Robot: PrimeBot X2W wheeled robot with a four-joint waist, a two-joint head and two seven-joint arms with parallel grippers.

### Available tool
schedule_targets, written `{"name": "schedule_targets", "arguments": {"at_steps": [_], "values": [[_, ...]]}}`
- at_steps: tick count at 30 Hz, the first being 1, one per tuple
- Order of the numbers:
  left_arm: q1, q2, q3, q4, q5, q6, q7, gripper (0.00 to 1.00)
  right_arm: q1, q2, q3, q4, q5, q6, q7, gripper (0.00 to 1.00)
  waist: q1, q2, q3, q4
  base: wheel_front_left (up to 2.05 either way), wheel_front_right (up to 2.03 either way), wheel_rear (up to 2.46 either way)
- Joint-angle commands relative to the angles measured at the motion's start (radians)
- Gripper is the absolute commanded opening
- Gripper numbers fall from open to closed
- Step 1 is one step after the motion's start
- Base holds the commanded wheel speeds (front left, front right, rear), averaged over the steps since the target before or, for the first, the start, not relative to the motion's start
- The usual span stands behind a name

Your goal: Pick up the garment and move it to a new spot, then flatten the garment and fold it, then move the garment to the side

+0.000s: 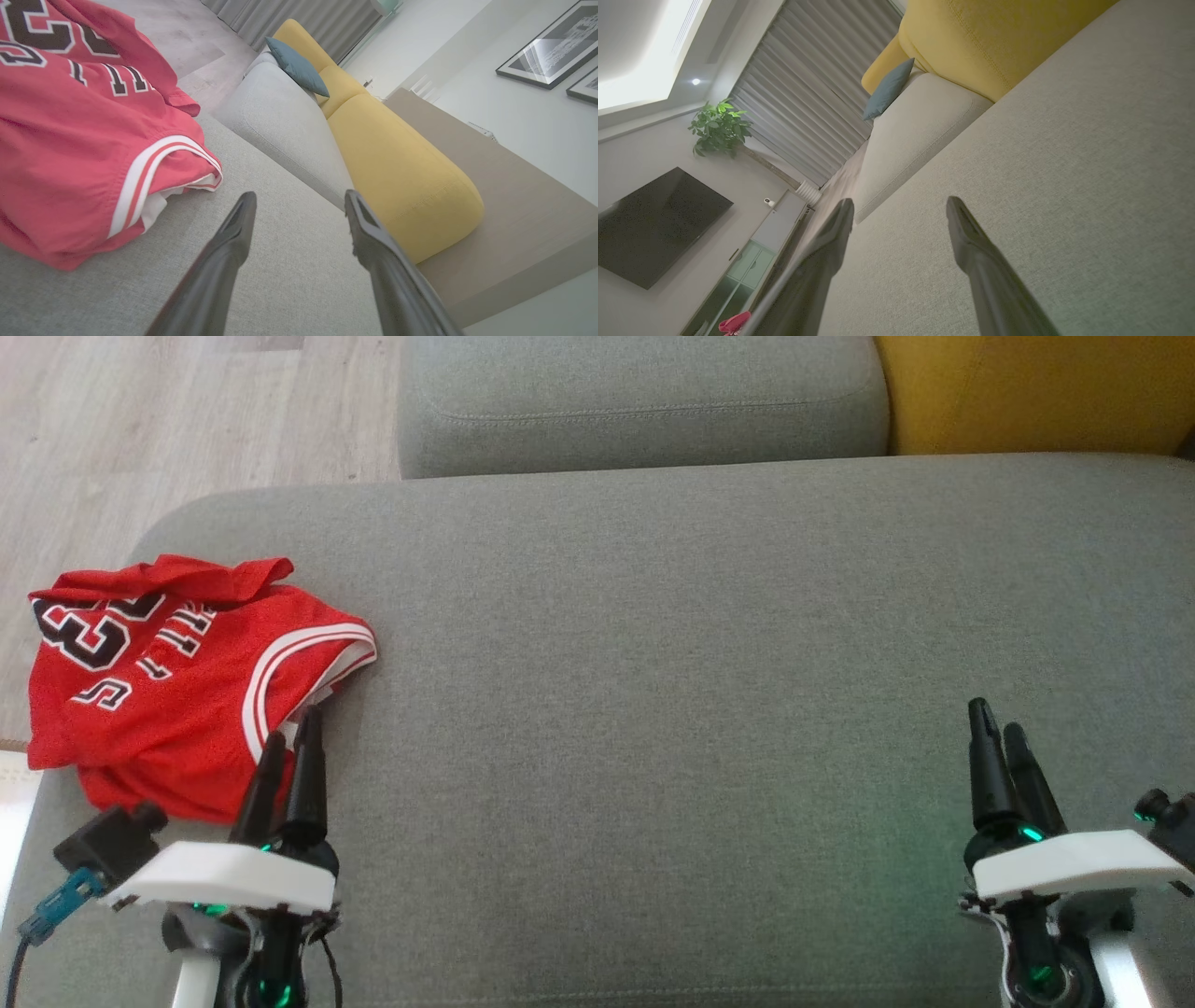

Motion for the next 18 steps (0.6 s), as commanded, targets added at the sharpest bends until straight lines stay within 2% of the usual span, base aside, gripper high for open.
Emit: {"name": "schedule_targets", "arguments": {"at_steps": [1,18], "values": [[-0.049,0.021,0.01,-0.043,0.024,0.004,-0.013,1.0,-0.027,-0.018,0.015,-0.043,-0.022,0.004,-0.012,1.0,-0.0001,-0.0001,0.0,0.0,0.0,0.0,0.0],[-0.051,0.051,-0.046,-0.041,0.26,0.03,-0.062,1.0,-0.015,-0.004,0.036,-0.066,-0.261,0.005,-0.024,1.0,-0.0001,-0.0001,-0.008,0.003,0.0,0.0,0.0]]}}
